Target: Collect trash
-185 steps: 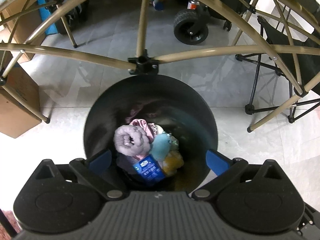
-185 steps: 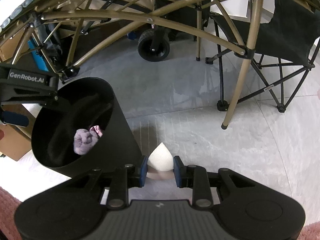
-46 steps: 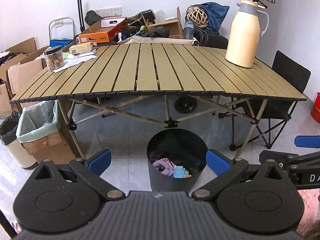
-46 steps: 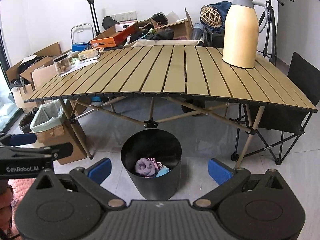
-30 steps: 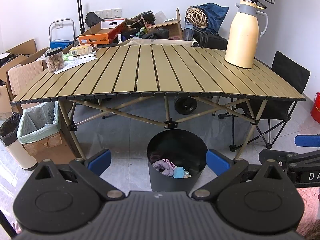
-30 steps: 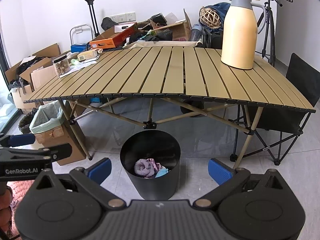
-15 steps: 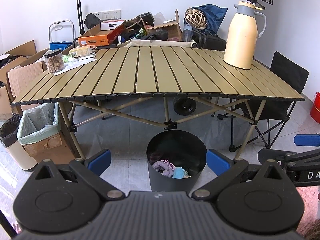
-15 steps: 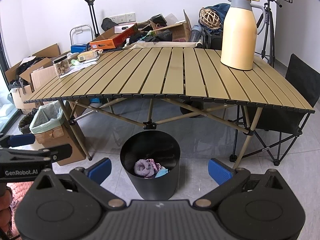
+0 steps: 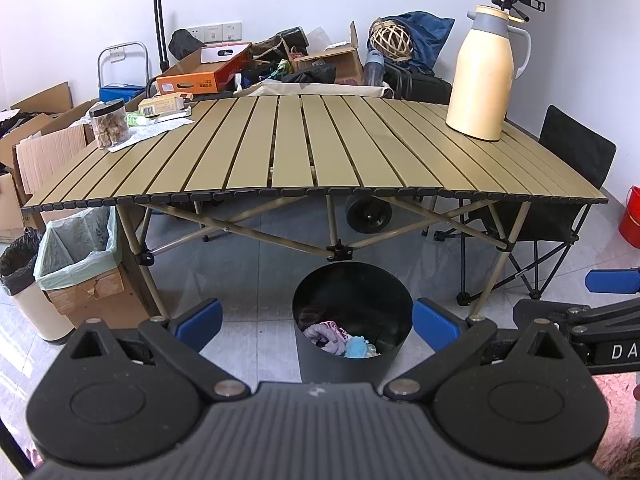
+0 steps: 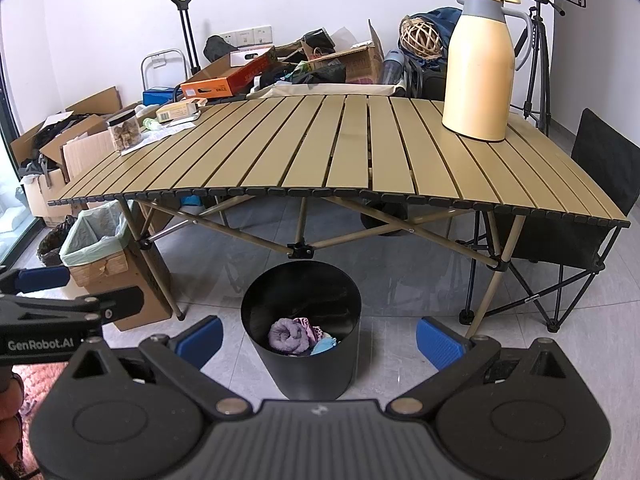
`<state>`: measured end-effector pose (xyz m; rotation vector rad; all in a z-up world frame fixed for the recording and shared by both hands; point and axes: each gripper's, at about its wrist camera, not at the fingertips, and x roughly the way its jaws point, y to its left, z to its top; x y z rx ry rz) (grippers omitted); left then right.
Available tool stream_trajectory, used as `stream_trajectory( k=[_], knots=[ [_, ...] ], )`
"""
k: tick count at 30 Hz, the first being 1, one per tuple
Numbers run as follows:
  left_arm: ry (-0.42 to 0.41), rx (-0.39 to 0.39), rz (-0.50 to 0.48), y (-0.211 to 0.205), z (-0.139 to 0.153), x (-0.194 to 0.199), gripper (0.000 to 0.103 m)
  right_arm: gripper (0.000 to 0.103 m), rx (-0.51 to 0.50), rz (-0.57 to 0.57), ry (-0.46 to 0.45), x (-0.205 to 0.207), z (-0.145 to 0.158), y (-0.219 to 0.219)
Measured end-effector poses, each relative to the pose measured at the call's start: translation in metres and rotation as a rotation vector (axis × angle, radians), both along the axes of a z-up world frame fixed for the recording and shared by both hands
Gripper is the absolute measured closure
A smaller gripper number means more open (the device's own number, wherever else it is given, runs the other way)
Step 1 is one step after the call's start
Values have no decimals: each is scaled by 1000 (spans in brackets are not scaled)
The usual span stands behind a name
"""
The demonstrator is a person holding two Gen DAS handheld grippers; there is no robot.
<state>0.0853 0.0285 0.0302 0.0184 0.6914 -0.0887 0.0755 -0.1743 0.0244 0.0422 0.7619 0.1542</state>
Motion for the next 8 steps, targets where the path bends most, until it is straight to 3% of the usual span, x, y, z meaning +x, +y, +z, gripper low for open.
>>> stream_trajectory(
  k=[8],
  knots=[
    [-14, 10, 2, -3, 2, -4, 0, 0, -3, 3, 1, -2, 1, 1]
  ],
)
